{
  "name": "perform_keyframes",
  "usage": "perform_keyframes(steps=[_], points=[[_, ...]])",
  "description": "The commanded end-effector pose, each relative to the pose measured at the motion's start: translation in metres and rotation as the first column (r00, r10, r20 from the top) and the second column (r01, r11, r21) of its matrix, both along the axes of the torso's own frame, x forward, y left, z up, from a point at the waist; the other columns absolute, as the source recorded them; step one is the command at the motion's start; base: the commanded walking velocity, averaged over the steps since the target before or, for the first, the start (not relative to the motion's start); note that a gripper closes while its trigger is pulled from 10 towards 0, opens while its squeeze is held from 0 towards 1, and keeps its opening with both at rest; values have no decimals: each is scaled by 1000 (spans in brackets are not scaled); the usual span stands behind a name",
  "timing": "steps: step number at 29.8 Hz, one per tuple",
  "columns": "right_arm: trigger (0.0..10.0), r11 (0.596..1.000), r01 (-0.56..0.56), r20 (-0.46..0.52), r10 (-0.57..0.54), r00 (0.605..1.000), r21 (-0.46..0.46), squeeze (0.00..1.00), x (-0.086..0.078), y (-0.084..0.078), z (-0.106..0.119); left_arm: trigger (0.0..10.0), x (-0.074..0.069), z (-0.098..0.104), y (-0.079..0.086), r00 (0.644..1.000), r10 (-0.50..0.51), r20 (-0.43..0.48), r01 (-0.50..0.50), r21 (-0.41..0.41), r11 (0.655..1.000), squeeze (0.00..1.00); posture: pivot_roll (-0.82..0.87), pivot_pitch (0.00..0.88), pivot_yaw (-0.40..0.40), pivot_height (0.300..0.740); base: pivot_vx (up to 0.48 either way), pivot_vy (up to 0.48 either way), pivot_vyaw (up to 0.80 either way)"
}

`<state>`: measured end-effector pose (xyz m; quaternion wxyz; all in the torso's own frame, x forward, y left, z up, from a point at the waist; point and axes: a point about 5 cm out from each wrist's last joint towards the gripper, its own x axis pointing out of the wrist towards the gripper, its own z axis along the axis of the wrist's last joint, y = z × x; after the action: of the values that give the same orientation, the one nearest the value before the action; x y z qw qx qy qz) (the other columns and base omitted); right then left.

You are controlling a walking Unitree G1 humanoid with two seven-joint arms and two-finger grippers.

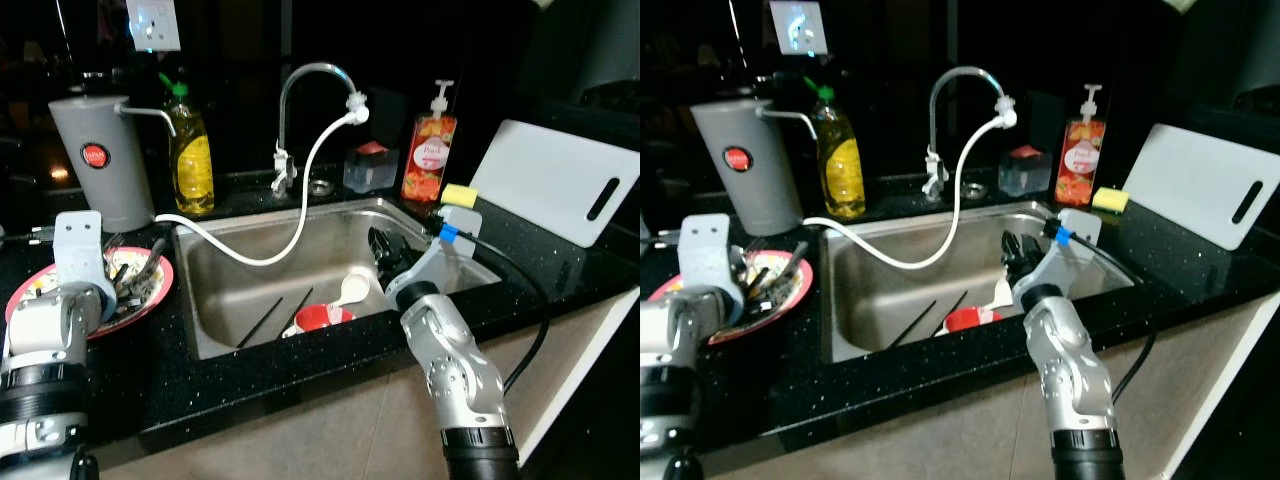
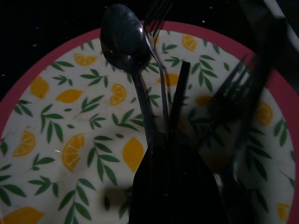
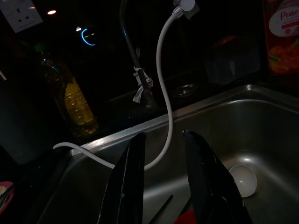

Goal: Kitchen organization

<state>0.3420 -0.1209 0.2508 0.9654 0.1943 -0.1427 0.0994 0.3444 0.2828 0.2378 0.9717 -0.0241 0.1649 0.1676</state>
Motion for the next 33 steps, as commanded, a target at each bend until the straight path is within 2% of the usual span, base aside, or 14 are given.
perform_keyframes(steps=[1, 2, 3, 4, 5, 8, 11, 19, 23, 27, 28, 31, 32, 33], points=[[10000, 1000, 4, 0, -4, 1000, -1, 0, 1, -2, 1, 0, -2, -6, 1, 1000, 12, -8, -12, -8, 1000, 0, -29, 12, -20, 740, 0, 0, 0], [10000, 1000, 2, 0, -2, 1000, -2, 0, 1, -1, 1, 0, -1, 7, -1, 996, -2, 87, -1, 28, 1000, 0, -29, 11, -21, 740, 0, 0, 0], [10000, 1000, 2, 0, -2, 1000, -2, 0, 1, -1, 1, 0, -1, 7, -1, 996, -2, 87, -1, 28, 1000, 0, -29, 11, -21, 740, 0, 0, 0], [10000, 1000, 1, 0, -1, 1000, -2, 0, 1, -1, 1, 6941, 0, 21, -3, 984, -10, 176, -1, 67, 998, 0, -30, 9, -21, 740, 0, 0, 0], [10000, 1000, -1, 1, 1, 1000, -3, 0, 1, -1, 1, 10000, -1, 34, -6, 968, -23, 252, -2, 101, 995, 0, -30, 7, -22, 740, 0, 0, 0], [10000, 1000, -4, 2, 4, 1000, -5, 0, 1, 0, 1, 10000, -1, 48, -9, 945, -33, 326, -3, 110, 994, 0, -33, 5, -21, 740, 0, 0, 0], [10000, 1000, -4, 3, 4, 1000, -5, 0, 1, 0, 2, 10000, -2, 50, -9, 942, -33, 335, -2, 104, 995, 0, -33, 5, -21, 740, 0, 0, 0], [10000, 1000, -7, 3, 7, 1000, -9, 0, 1, 0, 1, 10000, 0, 29, -10, 973, -30, 229, 9, 93, 996, 0, -35, 0, -23, 740, 0, 0, 0], [10000, 1000, -10, 3, 10, 1000, -11, 0, 1, 0, 2, 10000, 3, 26, -25, 963, -135, 234, 108, 122, 987, 0, -36, 0, -25, 740, 0, 0, 0], [10000, 1000, -11, 5, 11, 1000, -12, 0, 1, 0, 2, 10000, 4, 26, -50, 921, -312, 234, 272, 188, 944, 0, -40, 0, -28, 740, 0, 0, 0], [10000, 1000, -11, 5, 11, 1000, -12, 0, 1, 0, 2, 10000, 4, 26, -50, 921, -312, 234, 272, 188, 944, 0, -40, 0, -28, 740, 0, 0, 0], [10000, 999, -21, 1, 21, 1000, -24, 0, 1, 1, 2, 10000, 9, 22, -65, 893, -422, 159, 354, 332, 874, 0, -42, 4, -32, 740, 0, 0, 0], [10000, 999, -21, 1, 21, 1000, -24, 0, 1, 1, 2, 10000, 9, 22, -65, 893, -422, 159, 354, 332, 874, 0, -42, 4, -32, 740, 0, 0, 0], [10000, 999, -46, 1, 46, 999, -25, 0, 1, 3, 2, 10000, 10, 23, -72, 865, -478, 153, 405, 351, 844, 0, -48, 5, -27, 740, 0, 0, 0]])
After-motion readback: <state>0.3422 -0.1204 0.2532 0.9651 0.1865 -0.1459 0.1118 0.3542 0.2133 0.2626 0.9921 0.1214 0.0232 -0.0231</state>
